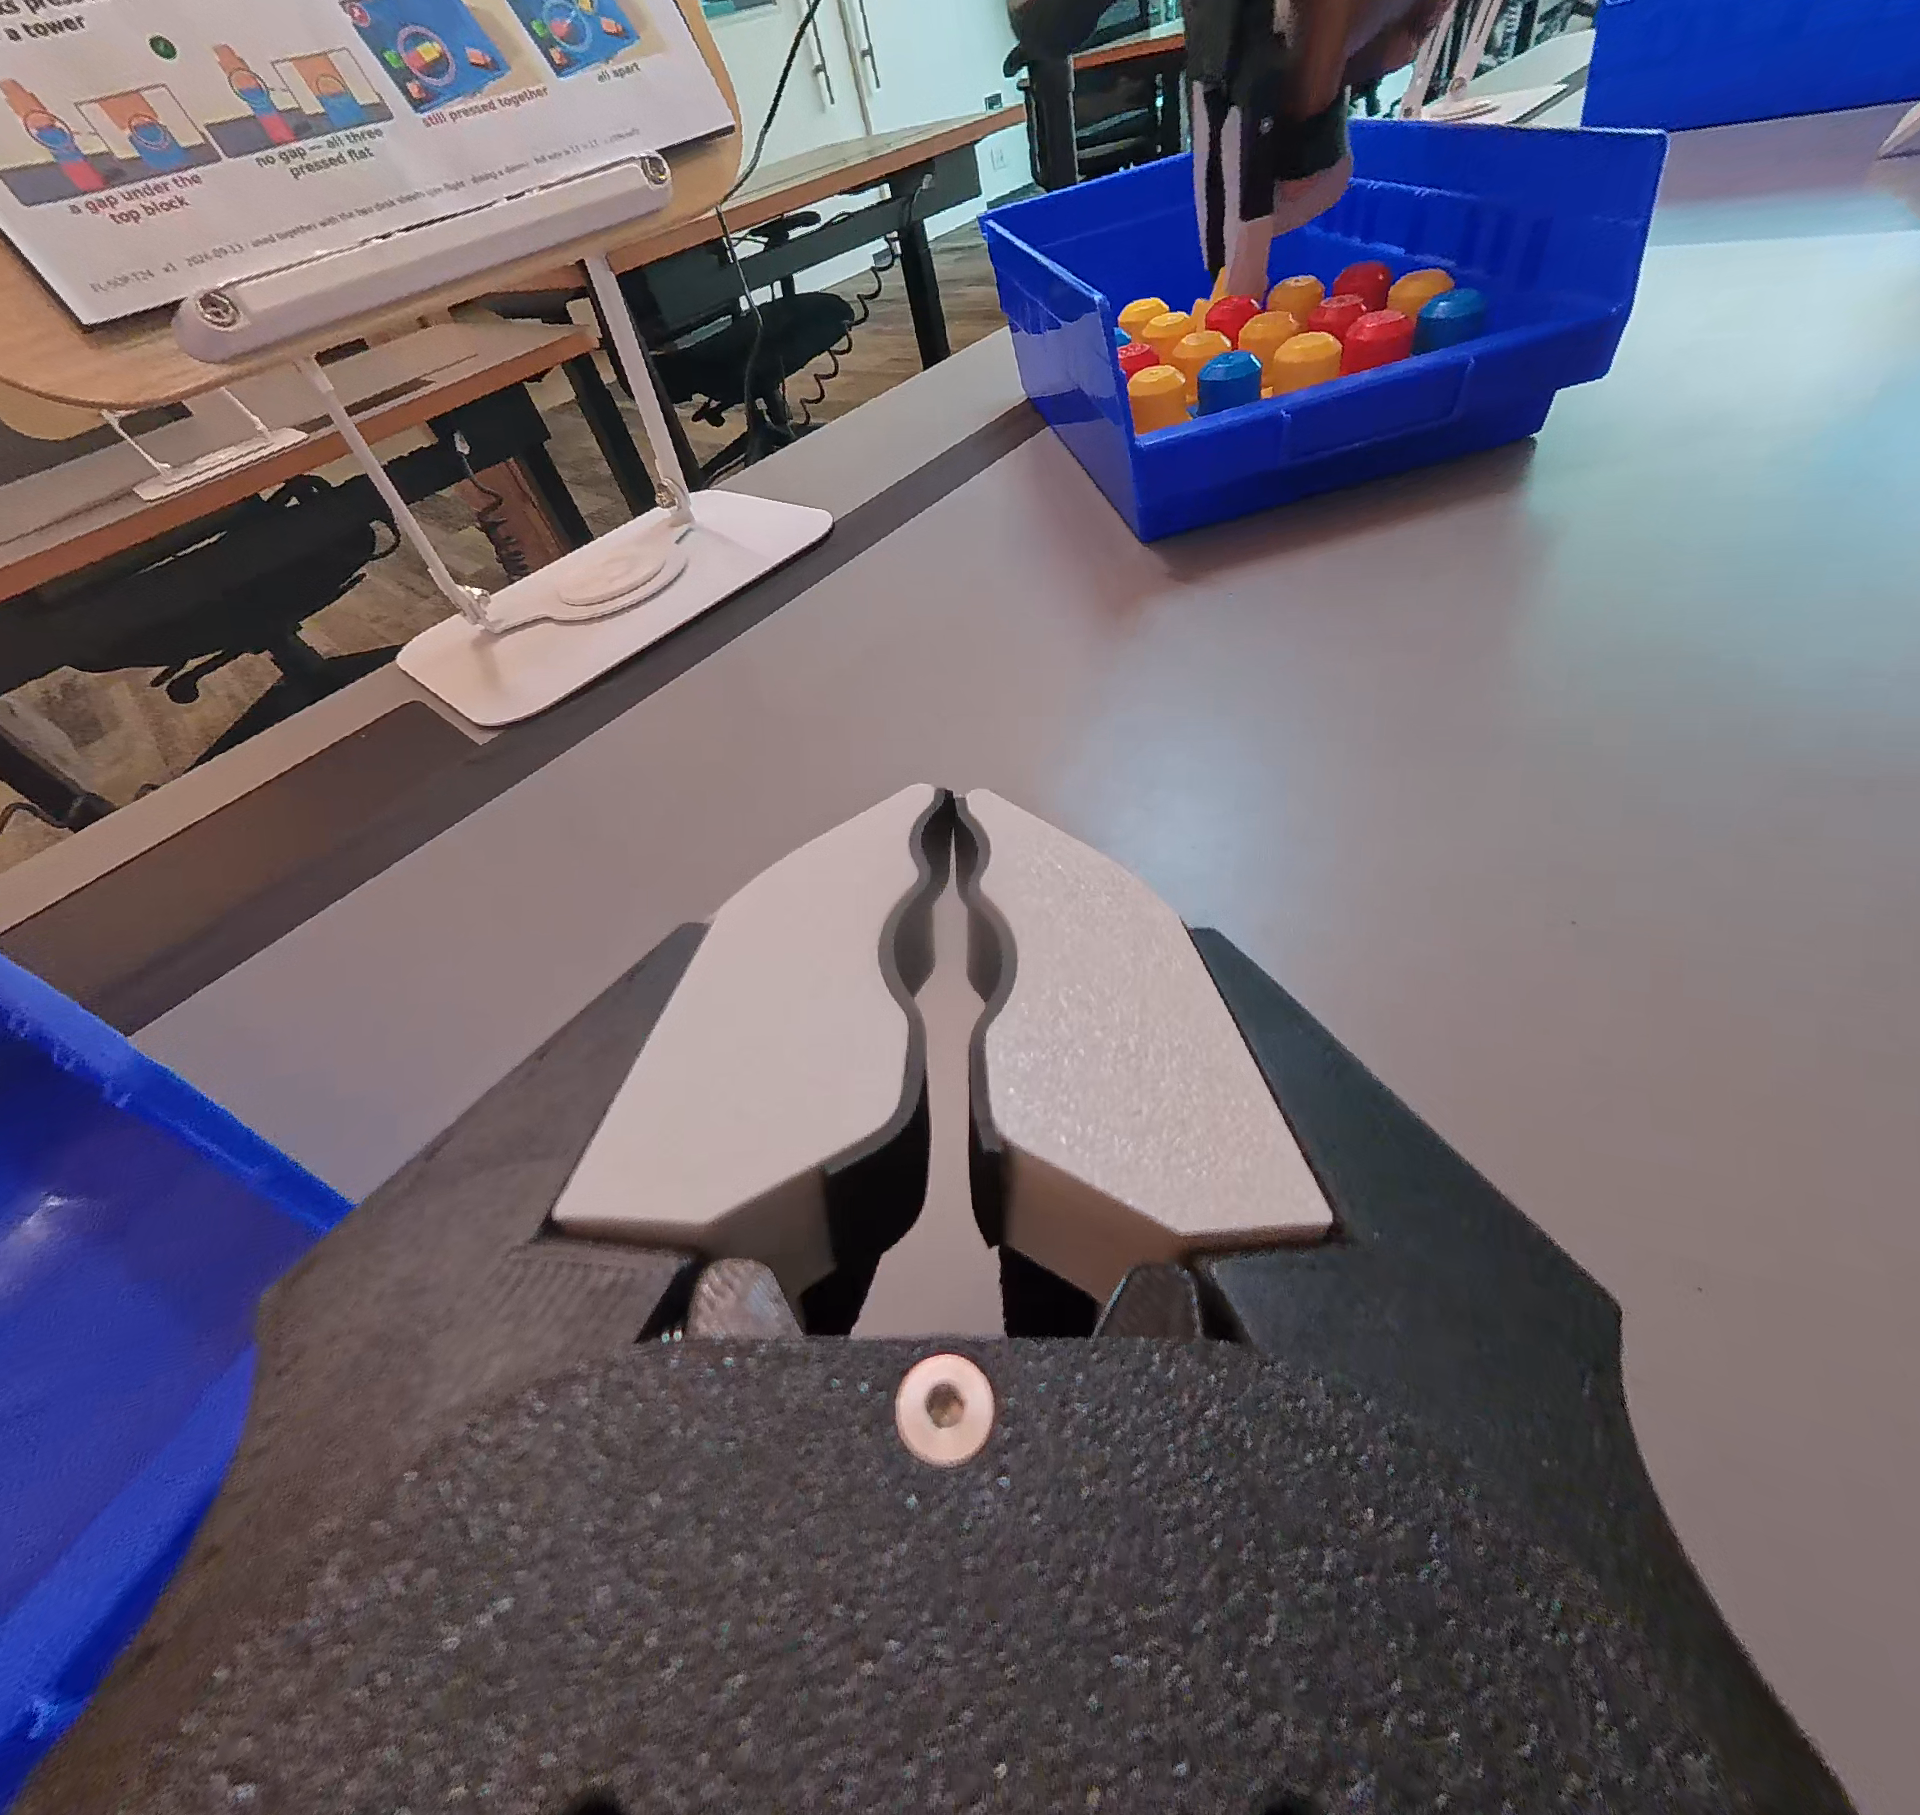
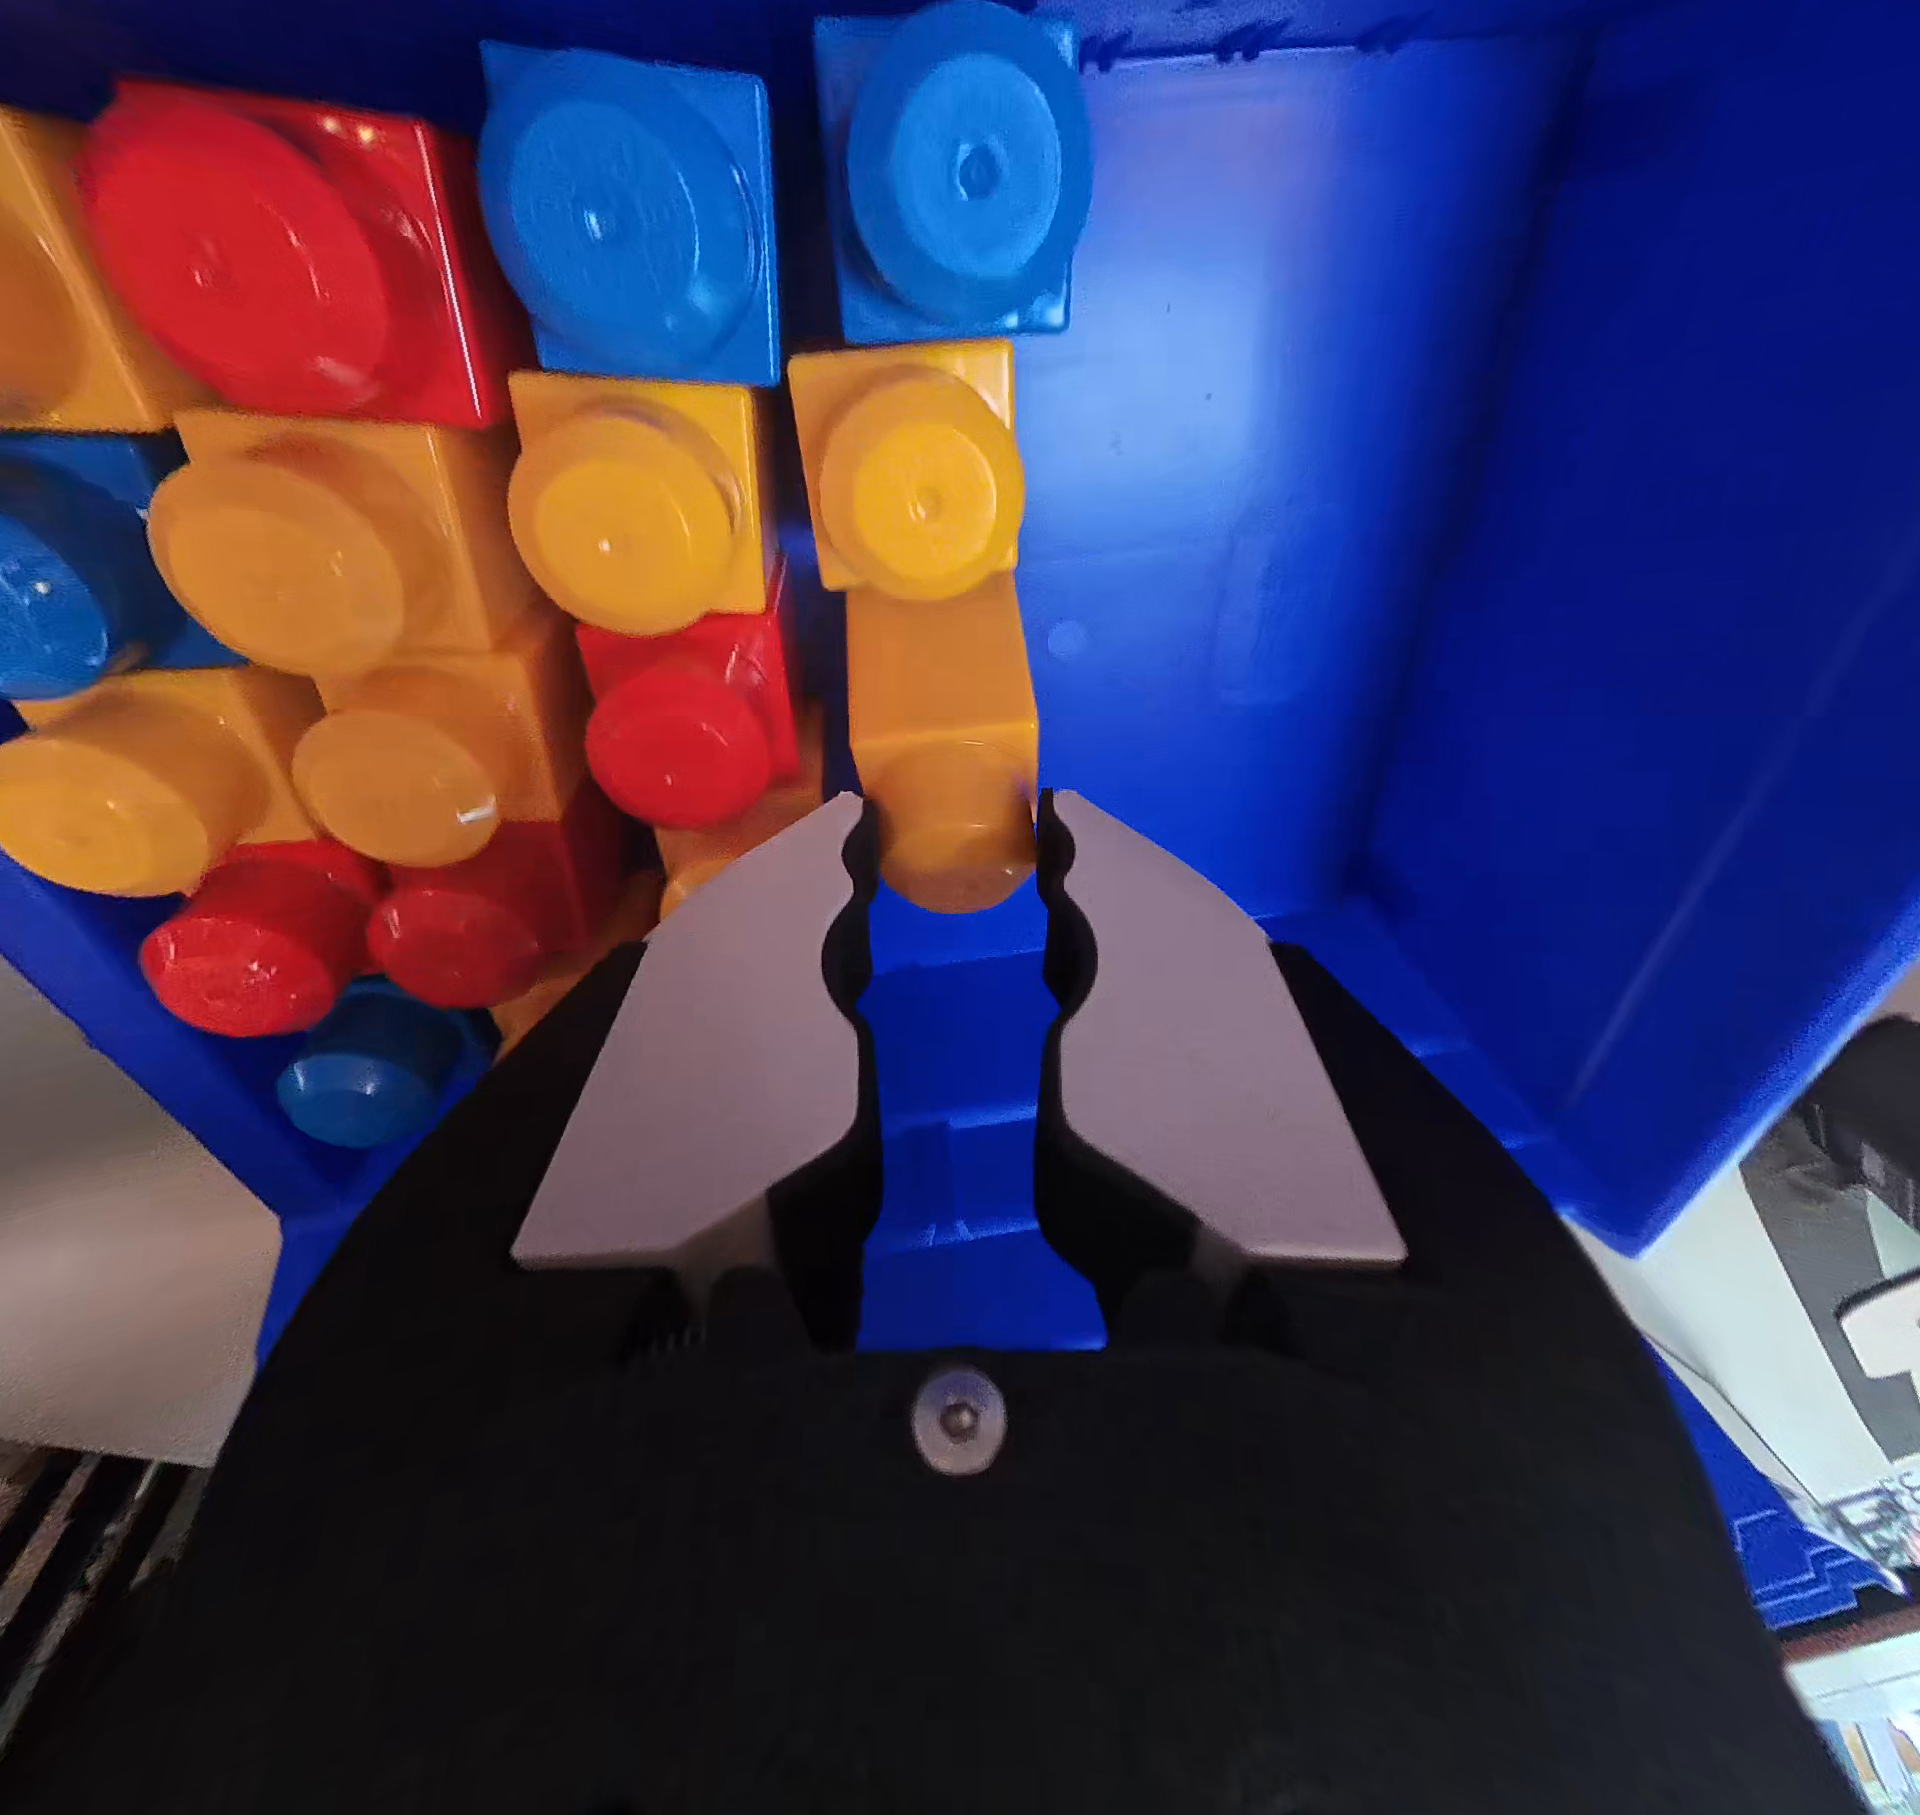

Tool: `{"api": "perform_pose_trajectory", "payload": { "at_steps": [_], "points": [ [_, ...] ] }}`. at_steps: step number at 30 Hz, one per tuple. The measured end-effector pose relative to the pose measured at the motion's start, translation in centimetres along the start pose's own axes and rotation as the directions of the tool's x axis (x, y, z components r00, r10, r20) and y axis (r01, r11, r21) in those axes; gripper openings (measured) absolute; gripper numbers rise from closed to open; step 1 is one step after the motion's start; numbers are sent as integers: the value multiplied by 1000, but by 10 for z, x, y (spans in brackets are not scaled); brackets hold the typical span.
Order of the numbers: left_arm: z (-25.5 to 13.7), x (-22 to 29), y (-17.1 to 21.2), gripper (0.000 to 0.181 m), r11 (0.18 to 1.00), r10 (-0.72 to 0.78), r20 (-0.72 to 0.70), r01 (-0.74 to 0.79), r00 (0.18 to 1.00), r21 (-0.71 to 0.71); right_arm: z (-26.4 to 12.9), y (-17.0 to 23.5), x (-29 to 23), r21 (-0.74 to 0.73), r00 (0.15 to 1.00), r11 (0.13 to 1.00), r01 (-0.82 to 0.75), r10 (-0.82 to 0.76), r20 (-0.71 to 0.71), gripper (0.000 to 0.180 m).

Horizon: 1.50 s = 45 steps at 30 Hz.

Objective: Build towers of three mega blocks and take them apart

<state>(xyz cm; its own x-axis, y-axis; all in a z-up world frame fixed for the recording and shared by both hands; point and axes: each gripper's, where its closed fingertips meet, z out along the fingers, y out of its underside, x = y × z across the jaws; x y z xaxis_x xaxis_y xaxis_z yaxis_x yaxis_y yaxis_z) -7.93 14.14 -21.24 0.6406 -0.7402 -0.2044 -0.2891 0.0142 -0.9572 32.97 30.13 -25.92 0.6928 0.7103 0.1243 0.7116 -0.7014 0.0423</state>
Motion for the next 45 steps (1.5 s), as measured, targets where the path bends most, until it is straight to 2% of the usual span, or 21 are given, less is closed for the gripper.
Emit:
{"api": "perform_pose_trajectory", "payload": {
  "at_steps": [8, 10, 12, 14, 17, 20, 22, 24, 25, 27, 30, 32, 34, 37, 39, 41, 45],
  "points": [
    [0, 2, 0, 0, 1000, 16, -8, -16, 1000, -1, -2, -25, -6, 123, 997, 991, -50, 43, 58, 37],
    [-1, 2, -2, 0, 1000, 14, -7, -14, 1000, 7, -12, -30, -7, 203, 996, 977, -71, 59, 63, 40],
    [-2, 0, -5, 0, 1000, 5, 1, -5, 1000, 17, -33, -42, -10, 356, 996, 930, -88, 74, 52, 40],
    [-3, -6, -8, 0, 1000, 0, 28, -1, 1000, 30, -67, -61, -18, 563, 993, 819, -113, 119, 25, 41],
    [-9, -25, -17, 0, 997, -38, 93, 32, 995, 64, -133, -83, -55, 838, 982, 529, -134, 185, 40, 43],
    [-22, -58, -27, 0, 993, -90, 204, 72, 975, 93, -178, -85, -124, 950, 981, 270, -157, 154, 118, 45],
    [-34, -90, -32, 0, 992, -109, 312, 82, 944, 99, -187, -81, -177, 965, 983, 195, -175, 93, 159, 45],
    [-48, -129, -34, 0, 994, -104, 426, 76, 899, 84, -186, -76, -225, 968, 984, 179, -177, 38, 173, 42],
    [-54, -150, -32, 0, 996, -86, 477, 72, 875, 47, -184, -73, -245, 968, 984, 180, -176, 13, 177, 33],
    [-64, -191, -24, 0, 997, -37, 554, 69, 832, -36, -180, -66, -277, 969, 983, 178, -172, -37, 181, 1],
    [-65, -244, -3, 12, 972, 61, 593, 87, 803, -217, -169, -59, -295, 968, 982, 195, -161, -65, 177, 0],
    [-60, -273, 12, 23, 939, 156, 594, 68, 789, -337, -164, -59, -296, 973, 983, 168, -156, -66, 169, 0],
    [-44, -290, 31, 39, 892, 221, 544, 58, 809, -449, -158, -60, -296, 974, 982, 158, -162, -72, 175, 4],
    [-19, -307, 53, 48, 789, 412, 447, -65, 794, -611, -152, -61, -296, 979, 986, 152, -137, -70, 149, 11],
    [-2, -316, 66, 50, 686, 553, 359, -166, 752, -709, -148, -62, -296, 981, 989, 152, -119, -69, 130, 13],
    [13, -326, 82, 53, 597, 626, 290, -206, 724, -775, -141, -63, -298, 980, 989, 164, -114, -74, 128, 14],
    [32, -347, 108, 52, 499, 684, 228, -216, 693, -839, -128, -64, -305, 976, 990, 197, -95, -86, 114, 15]
  ]
}}
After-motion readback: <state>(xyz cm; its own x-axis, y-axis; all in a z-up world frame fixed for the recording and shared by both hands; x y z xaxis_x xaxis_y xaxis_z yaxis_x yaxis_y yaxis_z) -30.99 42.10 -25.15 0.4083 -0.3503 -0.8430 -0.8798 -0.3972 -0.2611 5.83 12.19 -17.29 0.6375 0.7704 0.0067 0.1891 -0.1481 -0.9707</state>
